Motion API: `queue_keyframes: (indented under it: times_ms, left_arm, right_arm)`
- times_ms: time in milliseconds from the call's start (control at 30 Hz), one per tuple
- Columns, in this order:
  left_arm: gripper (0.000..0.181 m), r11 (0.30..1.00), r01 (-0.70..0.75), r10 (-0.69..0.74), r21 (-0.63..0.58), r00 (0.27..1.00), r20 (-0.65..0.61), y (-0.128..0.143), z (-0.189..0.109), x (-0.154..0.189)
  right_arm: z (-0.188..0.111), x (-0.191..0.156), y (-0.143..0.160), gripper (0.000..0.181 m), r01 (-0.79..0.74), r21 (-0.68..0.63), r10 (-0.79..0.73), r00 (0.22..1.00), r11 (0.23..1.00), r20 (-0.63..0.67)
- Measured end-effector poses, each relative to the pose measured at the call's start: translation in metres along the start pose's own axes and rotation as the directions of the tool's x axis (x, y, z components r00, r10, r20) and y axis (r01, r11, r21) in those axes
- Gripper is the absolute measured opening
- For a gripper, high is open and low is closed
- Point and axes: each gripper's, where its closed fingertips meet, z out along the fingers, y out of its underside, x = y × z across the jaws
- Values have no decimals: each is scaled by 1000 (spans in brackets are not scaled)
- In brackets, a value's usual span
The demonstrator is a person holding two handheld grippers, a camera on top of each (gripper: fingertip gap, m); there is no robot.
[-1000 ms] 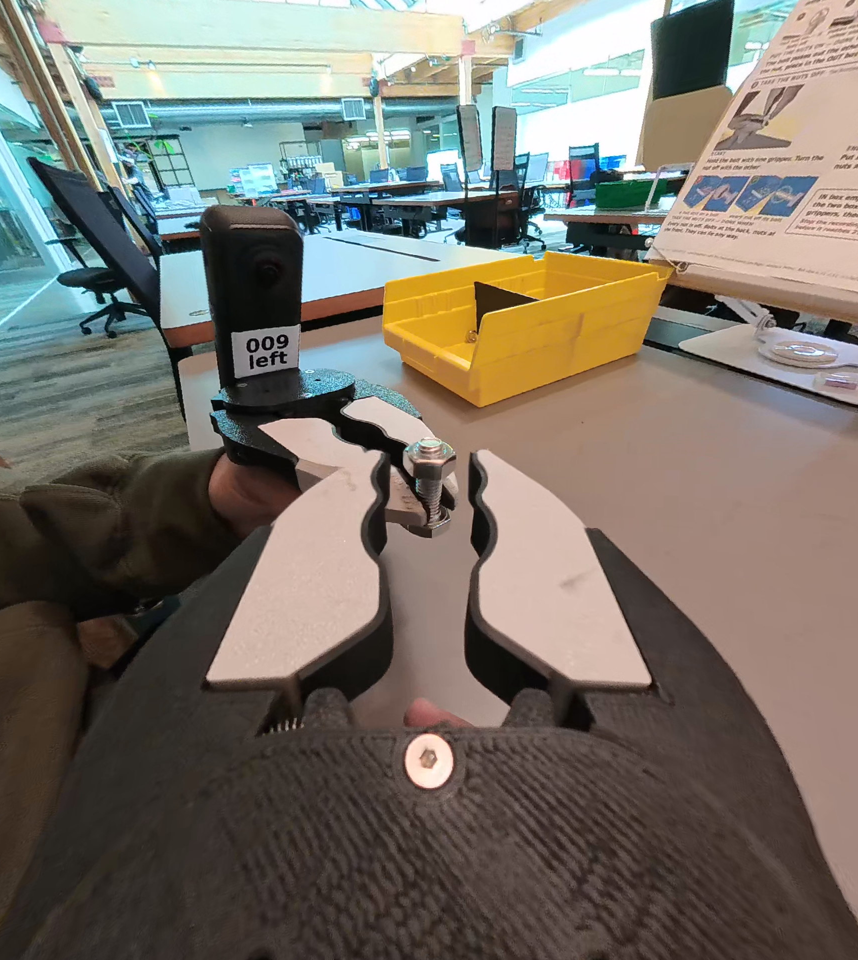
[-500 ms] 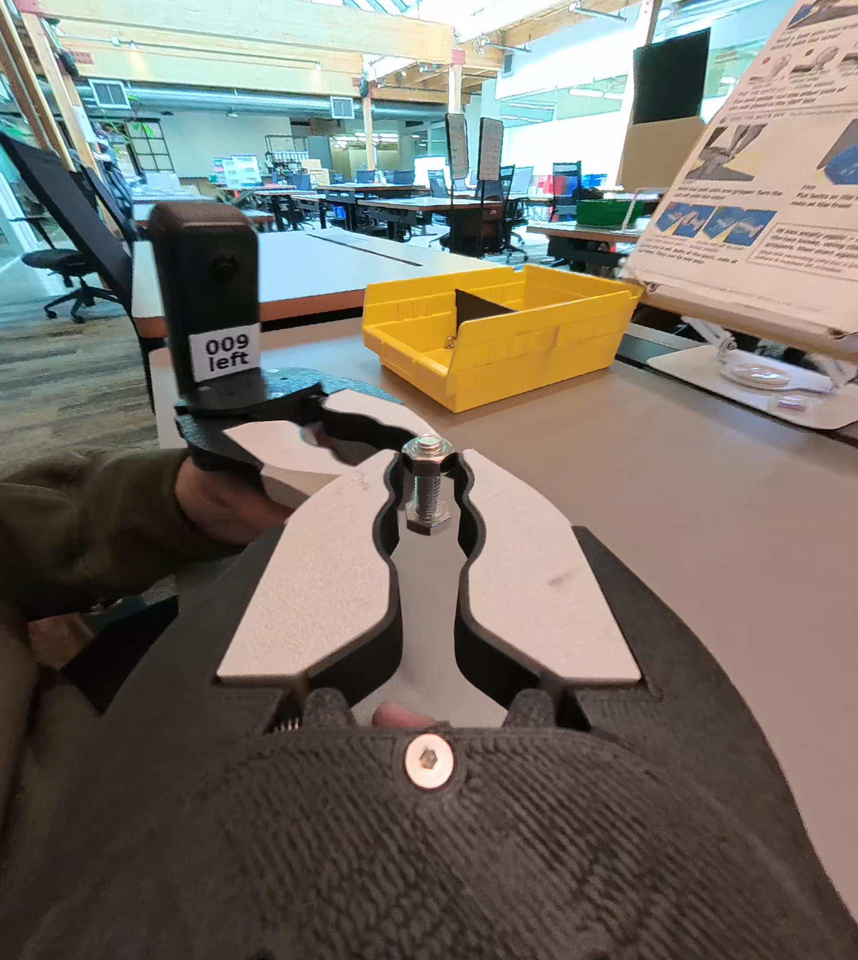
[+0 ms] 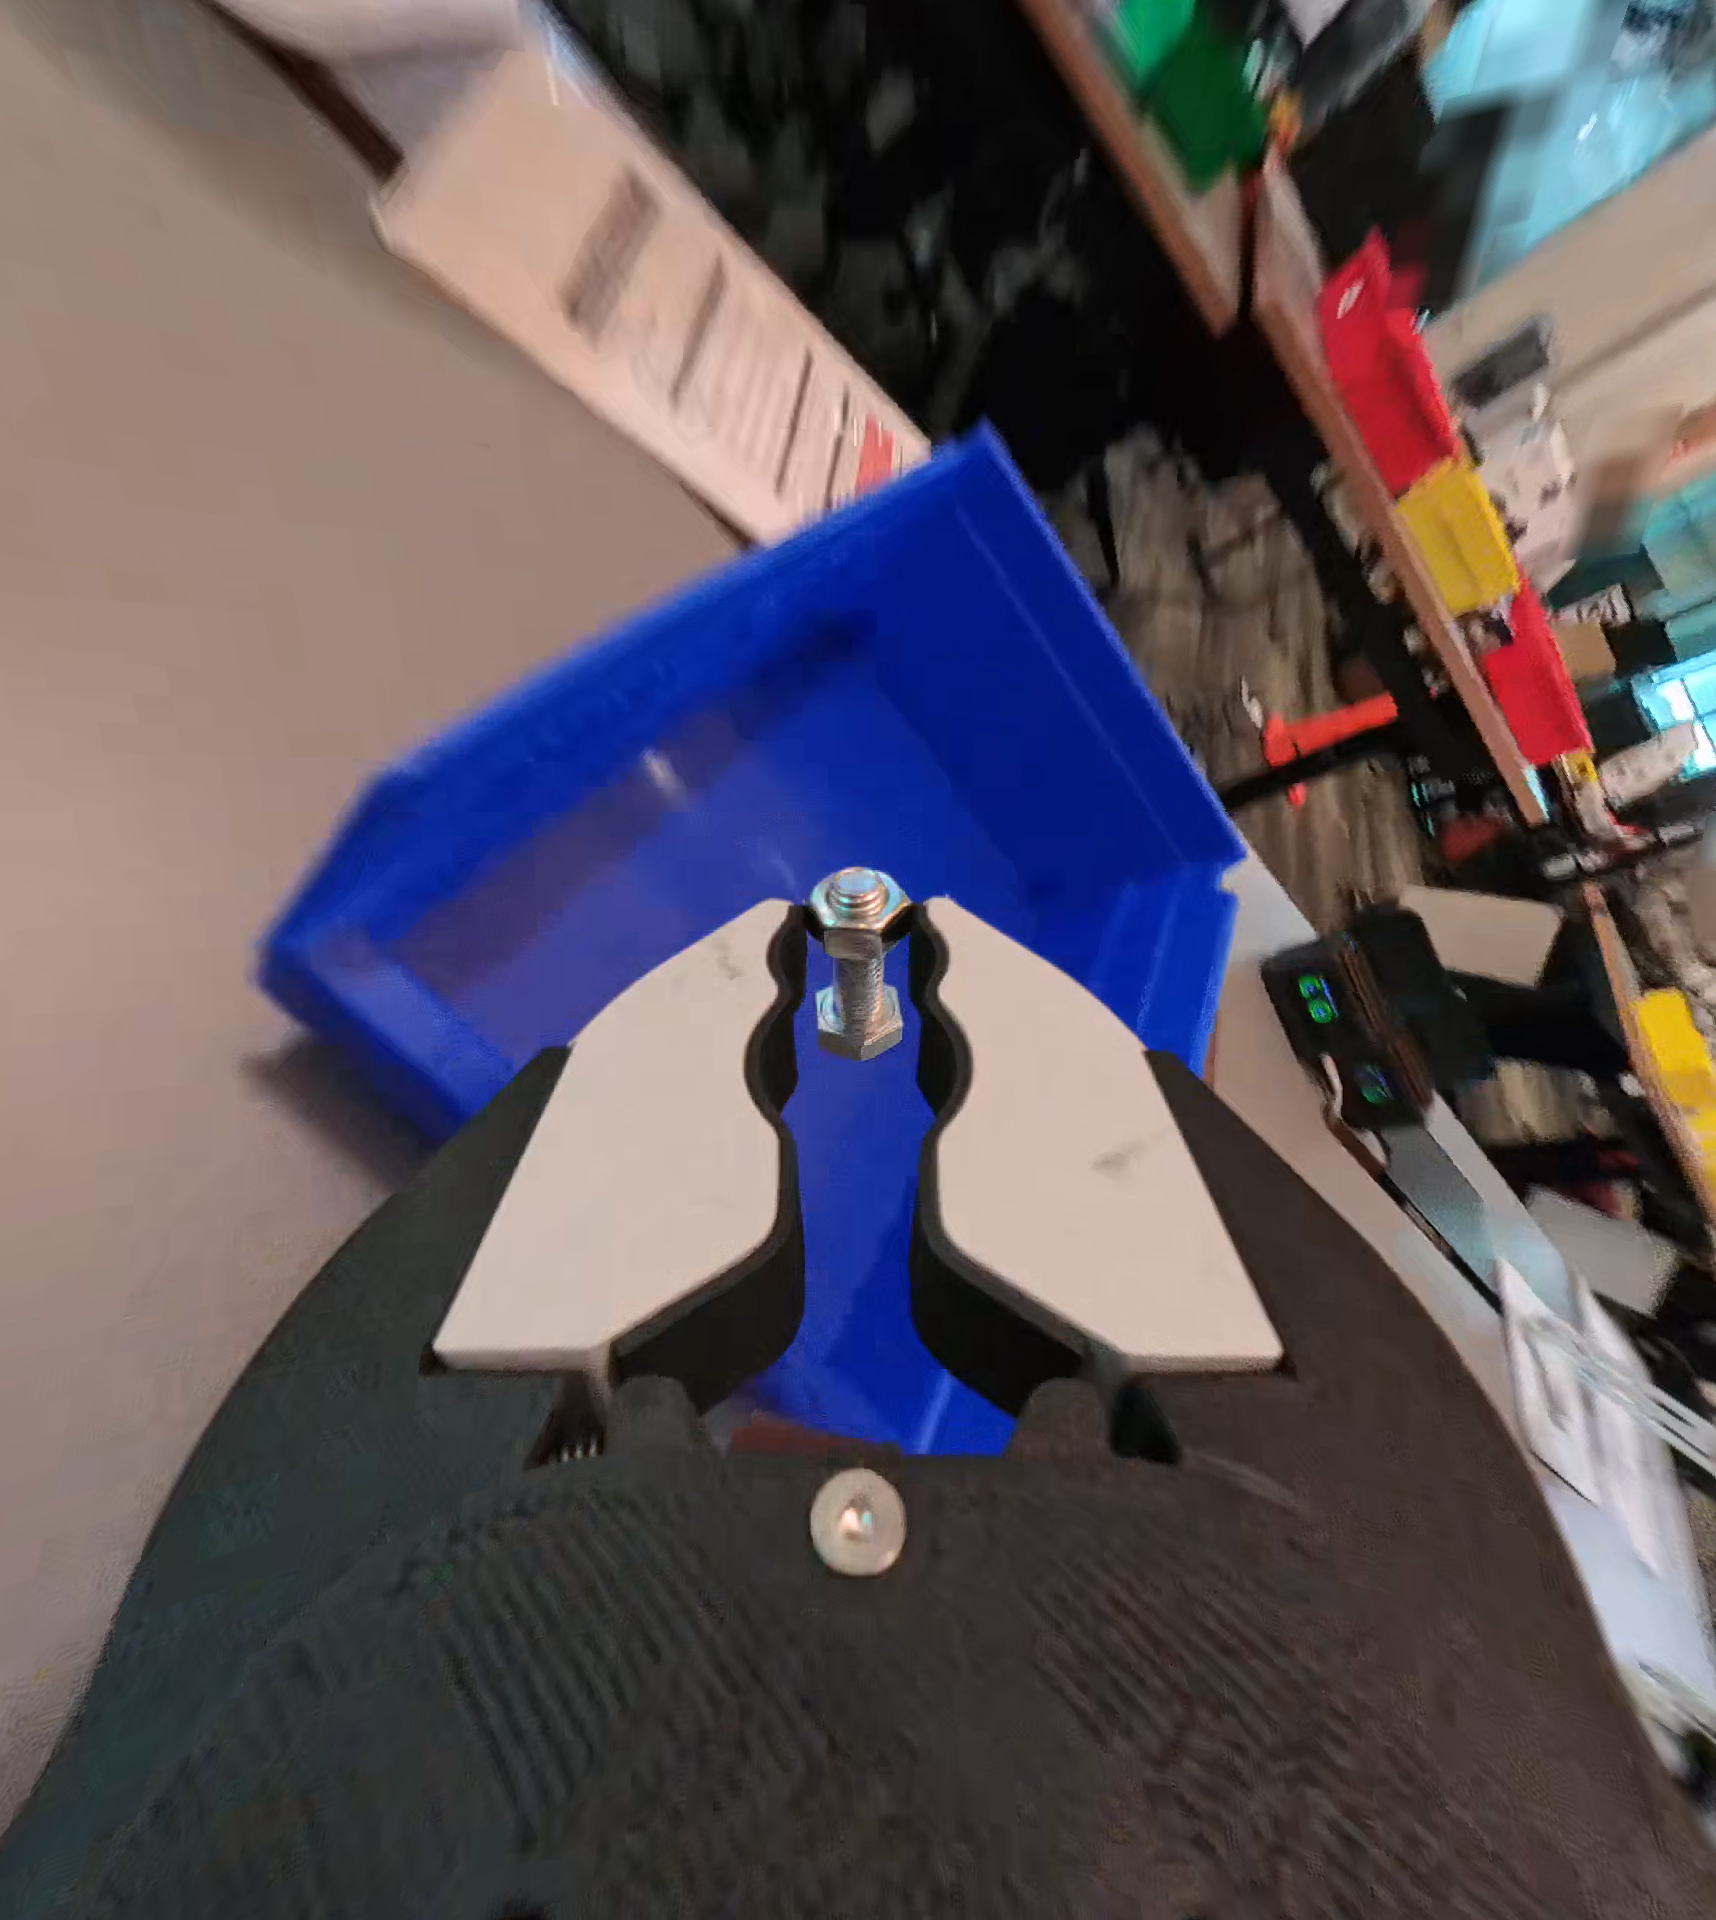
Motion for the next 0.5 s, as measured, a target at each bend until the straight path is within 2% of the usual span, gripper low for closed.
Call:
queue_keyframes:
  times_ms: [133,233,267,333,400,433,500]
  left_arm:
    - [33,999,38,-38,0,999,22,1,-8,-13]
    - [33,1000,29,-29,1,999,38,-2,-15,-20]
    - [33,1000,24,-25,2,999,47,-3,-18,-22]
    - [33,1000,19,-20,11,998,64,-8,-24,-28]
    - [33,1000,23,-25,21,996,83,-13,-31,-35]
    - [33,999,30,-32,25,995,94,-15,-35,-40]
    - [32,998,58,-59,14,990,127,-14,-43,-52]
  right_arm:
    - [43,7,34,19,126,-201,-127,992,971,8]
    - [56,11,44,22,118,-250,-125,992,961,-13]
    - [56,19,42,31,84,-243,-103,992,967,-69]
    - [47,37,33,51,1,-199,-37,983,980,-177]
    - [32,37,12,51,-104,-74,88,979,992,-186]
    - [23,29,-4,53,-164,15,164,976,986,-144]
    - [2,-7,-48,63,-291,228,288,956,929,48]
